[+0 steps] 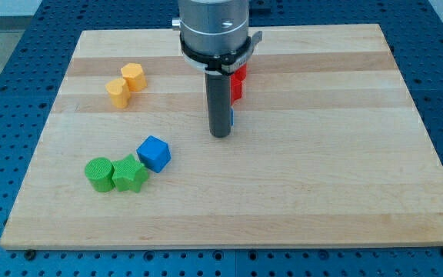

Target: Push the blue cube below to the blue triangle

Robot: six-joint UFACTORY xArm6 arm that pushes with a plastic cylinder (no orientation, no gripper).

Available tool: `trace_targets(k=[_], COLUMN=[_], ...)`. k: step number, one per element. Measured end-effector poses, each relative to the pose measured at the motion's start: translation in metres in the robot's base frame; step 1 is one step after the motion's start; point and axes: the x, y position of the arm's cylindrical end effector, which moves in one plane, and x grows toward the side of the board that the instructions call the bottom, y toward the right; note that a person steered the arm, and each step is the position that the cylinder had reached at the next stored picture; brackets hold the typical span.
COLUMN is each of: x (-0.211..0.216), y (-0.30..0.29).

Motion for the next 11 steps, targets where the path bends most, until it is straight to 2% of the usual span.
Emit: trace_targets(k=[2, 5, 6, 7, 8, 9, 11], x=[0.06, -0.009, -0.017, -0.01, 0.013, 0.039, 0.041], y=[0.02, -0.059, -0.095, -0.128, -0.137, -0.136, -0.095])
